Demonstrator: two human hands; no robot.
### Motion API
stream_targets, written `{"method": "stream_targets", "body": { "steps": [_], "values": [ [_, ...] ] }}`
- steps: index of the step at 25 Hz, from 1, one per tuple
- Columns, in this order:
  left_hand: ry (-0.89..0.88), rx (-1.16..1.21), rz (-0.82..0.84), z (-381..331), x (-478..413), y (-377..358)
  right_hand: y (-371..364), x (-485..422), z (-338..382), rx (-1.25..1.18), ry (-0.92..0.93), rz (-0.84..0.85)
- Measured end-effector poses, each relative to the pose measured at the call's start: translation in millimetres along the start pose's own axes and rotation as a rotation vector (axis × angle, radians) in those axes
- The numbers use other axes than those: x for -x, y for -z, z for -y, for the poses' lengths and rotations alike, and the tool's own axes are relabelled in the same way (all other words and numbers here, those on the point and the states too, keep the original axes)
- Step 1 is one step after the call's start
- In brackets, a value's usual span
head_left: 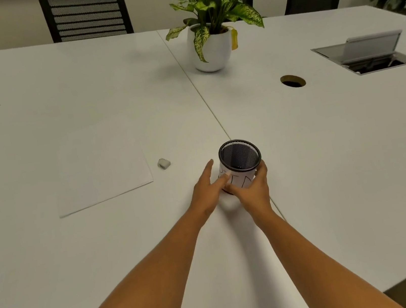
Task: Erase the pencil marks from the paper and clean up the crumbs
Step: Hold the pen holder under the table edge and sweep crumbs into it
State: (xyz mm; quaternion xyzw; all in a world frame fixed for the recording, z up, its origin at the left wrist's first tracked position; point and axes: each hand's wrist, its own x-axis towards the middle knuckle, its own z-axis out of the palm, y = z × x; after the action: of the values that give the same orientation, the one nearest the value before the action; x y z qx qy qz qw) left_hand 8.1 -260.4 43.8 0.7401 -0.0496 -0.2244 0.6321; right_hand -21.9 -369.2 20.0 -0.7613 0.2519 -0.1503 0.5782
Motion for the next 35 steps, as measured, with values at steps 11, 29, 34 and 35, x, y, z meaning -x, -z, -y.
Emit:
{"method": "stream_targets", "body": {
  "steps": [11, 29, 34, 35],
  "values": [
    [-0.242, 0.000, -0.026, 15, 50, 17, 12, 65, 12, 0.021, 0.156, 0.177],
    [-0.184, 0.006, -0.278, 65, 194, 59, 29, 142, -45, 0.179, 0.245, 0.445],
    [-0.203, -0.011, -0.256, 64, 215, 56, 26, 143, -47, 0.210, 0.271, 0.402],
    [-0.211, -0.022, -0.245, 63, 223, 56, 26, 143, -46, 0.216, 0.281, 0.393]
  ]
}}
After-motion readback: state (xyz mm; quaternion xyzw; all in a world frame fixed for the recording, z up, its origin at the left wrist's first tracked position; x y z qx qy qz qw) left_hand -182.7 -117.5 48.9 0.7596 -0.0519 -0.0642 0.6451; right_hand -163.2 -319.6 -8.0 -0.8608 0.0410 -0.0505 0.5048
